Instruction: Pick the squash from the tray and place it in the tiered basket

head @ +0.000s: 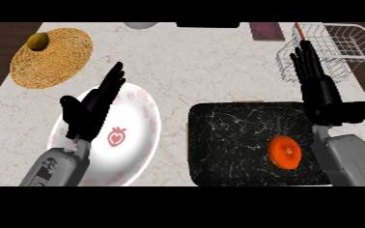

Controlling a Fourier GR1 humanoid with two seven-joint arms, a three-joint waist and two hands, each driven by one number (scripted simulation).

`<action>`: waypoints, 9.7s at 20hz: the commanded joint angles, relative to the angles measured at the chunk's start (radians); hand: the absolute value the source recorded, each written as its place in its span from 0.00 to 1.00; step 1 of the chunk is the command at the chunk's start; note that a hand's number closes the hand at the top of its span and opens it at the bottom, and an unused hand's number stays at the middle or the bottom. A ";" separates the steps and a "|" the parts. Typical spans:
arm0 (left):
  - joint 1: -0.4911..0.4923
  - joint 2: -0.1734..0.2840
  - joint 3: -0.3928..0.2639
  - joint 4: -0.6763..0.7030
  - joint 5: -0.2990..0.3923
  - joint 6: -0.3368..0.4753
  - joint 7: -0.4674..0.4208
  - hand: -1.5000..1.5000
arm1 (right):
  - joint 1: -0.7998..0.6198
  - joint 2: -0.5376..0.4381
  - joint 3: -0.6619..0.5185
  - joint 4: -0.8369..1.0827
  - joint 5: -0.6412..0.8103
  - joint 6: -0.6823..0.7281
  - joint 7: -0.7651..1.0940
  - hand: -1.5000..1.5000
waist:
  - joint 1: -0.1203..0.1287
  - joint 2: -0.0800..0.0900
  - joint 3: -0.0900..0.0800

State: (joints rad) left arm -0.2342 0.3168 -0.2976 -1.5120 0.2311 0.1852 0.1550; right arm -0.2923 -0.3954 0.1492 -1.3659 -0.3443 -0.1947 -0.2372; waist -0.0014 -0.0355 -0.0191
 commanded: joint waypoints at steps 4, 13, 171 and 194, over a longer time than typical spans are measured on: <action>0.008 0.020 0.076 0.005 -0.076 0.090 -0.097 0.50 | 0.019 -0.104 -0.182 -0.064 -0.347 0.404 -0.031 1.00 | -0.014 0.031 0.023; 0.060 -0.048 0.036 -0.040 -0.120 0.170 -0.128 0.50 | 0.149 -0.088 -0.189 0.112 -0.734 0.891 0.155 0.00 | 0.003 0.037 0.026; 0.129 -0.292 0.217 -0.066 -0.396 -0.031 -0.114 0.50 | 0.011 0.173 -0.211 -0.115 1.794 0.645 0.476 1.00 | 0.007 0.035 0.019; 0.088 -0.289 0.227 -0.043 -0.406 -0.028 -0.098 0.50 | -0.576 0.143 -0.626 -0.504 1.513 1.211 0.751 1.00 | 0.005 0.033 0.019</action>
State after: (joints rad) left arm -0.1376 0.0270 -0.0684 -1.5662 -0.1762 0.1662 0.0462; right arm -0.7434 -0.2728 -0.3750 -1.9214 1.2366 0.9551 0.4638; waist 0.0012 -0.0024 -0.0007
